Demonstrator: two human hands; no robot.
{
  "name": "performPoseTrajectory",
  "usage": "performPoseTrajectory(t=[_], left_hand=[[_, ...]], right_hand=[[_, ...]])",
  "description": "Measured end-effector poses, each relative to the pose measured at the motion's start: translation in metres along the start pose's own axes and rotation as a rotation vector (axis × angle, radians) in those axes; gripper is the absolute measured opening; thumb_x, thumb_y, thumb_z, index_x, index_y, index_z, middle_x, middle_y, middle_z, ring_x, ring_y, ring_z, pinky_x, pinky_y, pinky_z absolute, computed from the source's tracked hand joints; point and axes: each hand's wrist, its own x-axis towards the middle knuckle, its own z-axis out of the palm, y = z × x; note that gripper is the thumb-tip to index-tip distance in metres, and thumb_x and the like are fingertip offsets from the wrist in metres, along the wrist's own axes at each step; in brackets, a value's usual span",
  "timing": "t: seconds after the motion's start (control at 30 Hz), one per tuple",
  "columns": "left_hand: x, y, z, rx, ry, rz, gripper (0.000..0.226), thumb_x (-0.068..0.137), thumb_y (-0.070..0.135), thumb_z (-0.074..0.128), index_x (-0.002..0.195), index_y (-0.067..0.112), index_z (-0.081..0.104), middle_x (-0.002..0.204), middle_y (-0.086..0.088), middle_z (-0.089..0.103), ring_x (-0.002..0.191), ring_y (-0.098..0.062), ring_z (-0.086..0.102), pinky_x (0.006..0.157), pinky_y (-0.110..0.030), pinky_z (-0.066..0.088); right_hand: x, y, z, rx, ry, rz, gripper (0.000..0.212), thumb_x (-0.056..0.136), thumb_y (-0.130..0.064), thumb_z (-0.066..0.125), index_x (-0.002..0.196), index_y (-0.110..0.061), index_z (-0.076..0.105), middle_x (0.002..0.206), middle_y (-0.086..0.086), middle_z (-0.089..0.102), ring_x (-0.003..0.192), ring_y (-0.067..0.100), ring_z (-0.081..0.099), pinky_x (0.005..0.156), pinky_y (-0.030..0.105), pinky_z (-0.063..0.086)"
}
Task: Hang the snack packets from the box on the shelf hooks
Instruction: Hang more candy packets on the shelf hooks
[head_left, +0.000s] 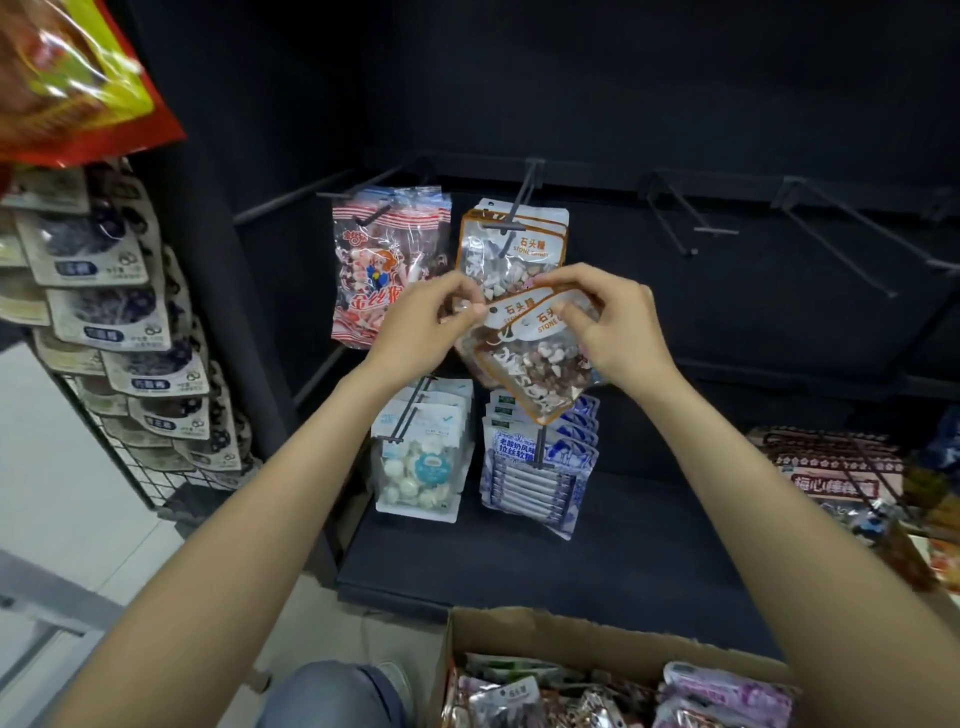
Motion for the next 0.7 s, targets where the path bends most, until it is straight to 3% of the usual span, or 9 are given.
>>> performPoseTrajectory(t=[0.13, 0.3, 0.4, 0.6, 0.7], left_hand=[[0.021, 0.013, -0.008, -0.026, 0.130, 0.078, 0.002, 0.090, 0.023, 0.062, 0.090, 0.025, 0.061, 0.088, 0.023, 0.063, 0.088, 0.010, 0.059, 0.082, -0.010, 0.044], [0.046, 0.012, -0.007, 0.012, 0.168, 0.065, 0.003, 0.088, 0.023, 0.066, 0.091, 0.022, 0.066, 0.090, 0.013, 0.068, 0.089, -0.001, 0.062, 0.080, -0.016, 0.049], [0.056, 0.007, -0.006, -0.003, 0.171, 0.066, 0.004, 0.088, 0.022, 0.066, 0.092, 0.021, 0.066, 0.090, 0.011, 0.068, 0.090, -0.004, 0.063, 0.081, -0.020, 0.049], [0.062, 0.005, -0.001, -0.075, 0.138, 0.096, 0.008, 0.091, 0.021, 0.062, 0.097, 0.022, 0.065, 0.090, 0.015, 0.064, 0.084, 0.008, 0.055, 0.070, -0.005, 0.036], [0.062, 0.000, -0.002, -0.046, 0.126, 0.113, 0.006, 0.091, 0.019, 0.061, 0.095, 0.023, 0.063, 0.087, 0.020, 0.061, 0.084, 0.007, 0.055, 0.073, -0.009, 0.039]], right_hand=[[0.010, 0.002, 0.000, -0.224, 0.060, -0.154, 0.032, 0.088, 0.001, 0.058, 0.112, -0.020, 0.057, 0.103, -0.008, 0.065, 0.095, 0.004, 0.060, 0.080, 0.018, 0.048], [0.023, 0.013, 0.006, -0.406, 0.050, -0.261, 0.035, 0.084, 0.009, 0.055, 0.109, -0.012, 0.067, 0.105, 0.004, 0.068, 0.096, 0.020, 0.065, 0.079, 0.040, 0.054], [0.032, 0.016, 0.009, -0.441, 0.072, -0.227, 0.040, 0.083, 0.012, 0.054, 0.110, -0.015, 0.067, 0.108, 0.002, 0.067, 0.096, 0.021, 0.064, 0.076, 0.042, 0.054], [0.037, 0.021, 0.012, -0.474, 0.130, -0.181, 0.042, 0.082, 0.013, 0.052, 0.108, -0.017, 0.066, 0.104, 0.002, 0.065, 0.091, 0.025, 0.064, 0.071, 0.045, 0.054], [0.033, 0.020, 0.013, -0.466, 0.110, -0.177, 0.040, 0.084, 0.011, 0.052, 0.109, -0.016, 0.066, 0.106, 0.002, 0.065, 0.091, 0.025, 0.064, 0.071, 0.044, 0.054]])
